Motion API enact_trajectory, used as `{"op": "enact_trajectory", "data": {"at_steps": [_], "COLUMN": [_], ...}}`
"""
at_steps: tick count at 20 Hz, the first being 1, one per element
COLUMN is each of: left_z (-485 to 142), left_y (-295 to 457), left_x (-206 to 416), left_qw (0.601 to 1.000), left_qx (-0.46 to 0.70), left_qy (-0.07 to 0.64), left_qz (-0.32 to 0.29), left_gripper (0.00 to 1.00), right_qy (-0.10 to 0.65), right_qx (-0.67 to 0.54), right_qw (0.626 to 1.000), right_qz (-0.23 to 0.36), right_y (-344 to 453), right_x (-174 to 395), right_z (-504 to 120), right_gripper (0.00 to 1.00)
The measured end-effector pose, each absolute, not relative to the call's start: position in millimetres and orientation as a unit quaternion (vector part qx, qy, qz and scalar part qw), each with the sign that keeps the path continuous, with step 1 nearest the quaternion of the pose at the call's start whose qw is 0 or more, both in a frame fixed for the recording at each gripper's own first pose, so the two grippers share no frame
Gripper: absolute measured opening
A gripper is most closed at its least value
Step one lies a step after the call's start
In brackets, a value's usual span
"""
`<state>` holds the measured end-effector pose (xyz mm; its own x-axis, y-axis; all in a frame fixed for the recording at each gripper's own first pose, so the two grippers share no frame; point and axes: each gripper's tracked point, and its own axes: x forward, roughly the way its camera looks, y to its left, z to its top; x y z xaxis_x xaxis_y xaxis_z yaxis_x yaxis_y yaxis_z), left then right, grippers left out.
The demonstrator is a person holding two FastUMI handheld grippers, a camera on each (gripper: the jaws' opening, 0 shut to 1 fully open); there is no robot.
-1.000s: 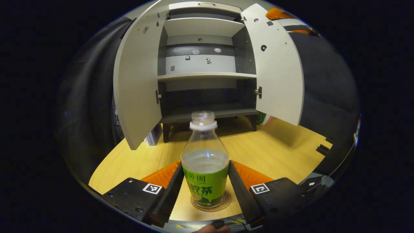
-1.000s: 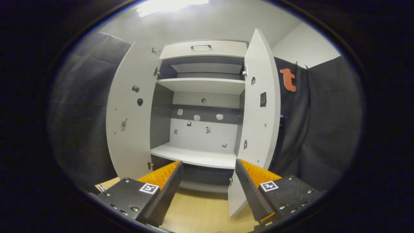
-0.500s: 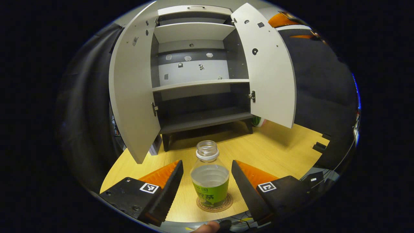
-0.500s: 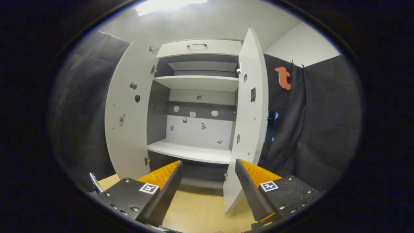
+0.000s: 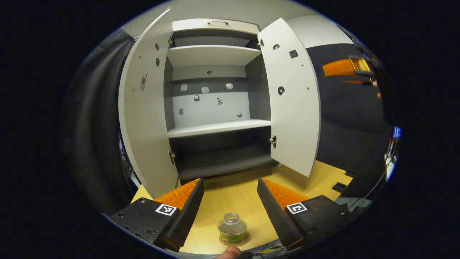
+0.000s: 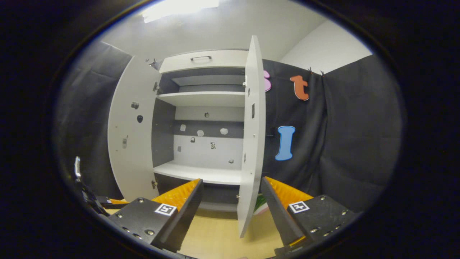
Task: Grasp the bottle in the cabinet with the left hand and place it on the coaster, then close the right door with the right hand and the left door with the left hand.
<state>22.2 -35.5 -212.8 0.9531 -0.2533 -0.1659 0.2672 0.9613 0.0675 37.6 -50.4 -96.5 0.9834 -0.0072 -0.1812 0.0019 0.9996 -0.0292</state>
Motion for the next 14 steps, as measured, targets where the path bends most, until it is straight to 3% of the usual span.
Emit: {"op": "enact_trajectory", "data": {"at_steps": [8, 14], "left_z": [-95, -42], "left_y": [-17, -2], "left_x": [37, 43], "left_qw": [0.992, 0.995], "left_qx": [0.037, 0.033], "left_qy": [0.024, 0.025], "left_qz": [-0.115, -0.089], "left_gripper": [0.95, 0.95], "right_qy": [0.055, 0.054], "right_qx": [0.003, -0.019], "right_qw": [0.996, 0.991], "right_qz": [-0.066, -0.117], "right_y": [-147, -228], "right_x": [50, 78], "right_z": [-71, -69], "right_gripper": [0.98, 0.98]}}
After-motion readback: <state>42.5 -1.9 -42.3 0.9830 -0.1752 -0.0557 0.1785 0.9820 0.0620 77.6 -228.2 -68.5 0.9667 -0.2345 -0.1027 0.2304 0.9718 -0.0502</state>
